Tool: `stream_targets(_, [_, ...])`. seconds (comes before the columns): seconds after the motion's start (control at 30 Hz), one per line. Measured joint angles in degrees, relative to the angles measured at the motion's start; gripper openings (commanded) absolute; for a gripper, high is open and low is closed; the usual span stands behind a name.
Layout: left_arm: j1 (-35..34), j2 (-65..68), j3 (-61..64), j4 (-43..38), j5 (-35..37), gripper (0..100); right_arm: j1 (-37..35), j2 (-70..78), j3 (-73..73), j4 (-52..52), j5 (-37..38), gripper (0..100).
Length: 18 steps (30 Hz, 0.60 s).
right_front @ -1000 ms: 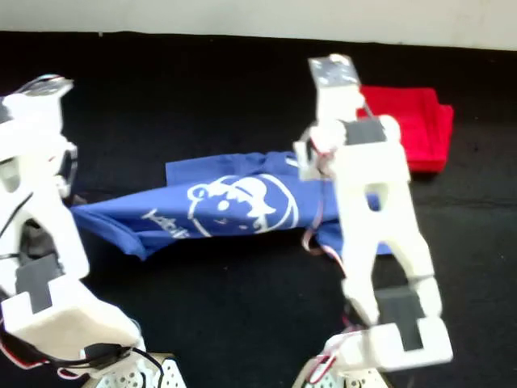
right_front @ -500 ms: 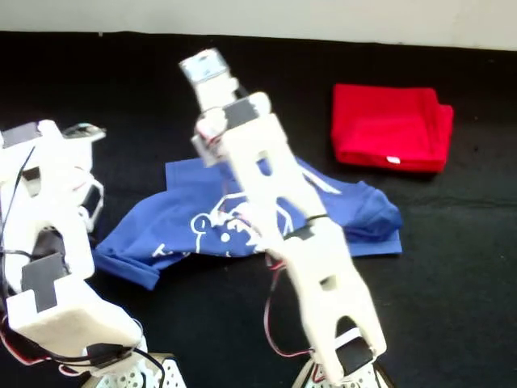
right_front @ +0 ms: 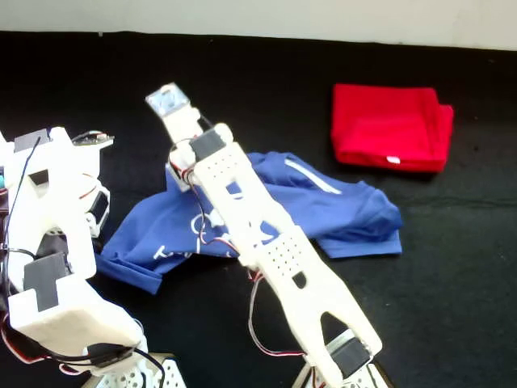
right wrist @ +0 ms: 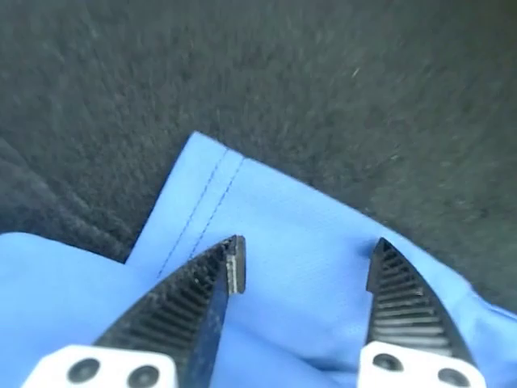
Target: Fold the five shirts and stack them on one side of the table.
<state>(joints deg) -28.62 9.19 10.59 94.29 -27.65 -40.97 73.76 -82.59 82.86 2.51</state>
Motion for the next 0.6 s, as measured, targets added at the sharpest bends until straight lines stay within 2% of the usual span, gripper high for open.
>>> stream_targets(0.13, [0.0,0.0,0.0,0.0,0.0,1,0.0,1.1,-0.5,0.0,0.1,19.3])
stream_targets(0.27, [0.0,0.0,0.0,0.0,0.0,1,0.2,2.0,-1.3,-0.1,0.3,0.2])
stream_targets(0.43, [0.0,0.0,0.0,0.0,0.0,1,0.5,2.2,-1.8,1.6,7.1,0.5])
stream_targets(0.6, [0.0,0.0,-3.3,0.0,0.0,1,1.7,2.5,-5.4,5.2,9.1,0.5])
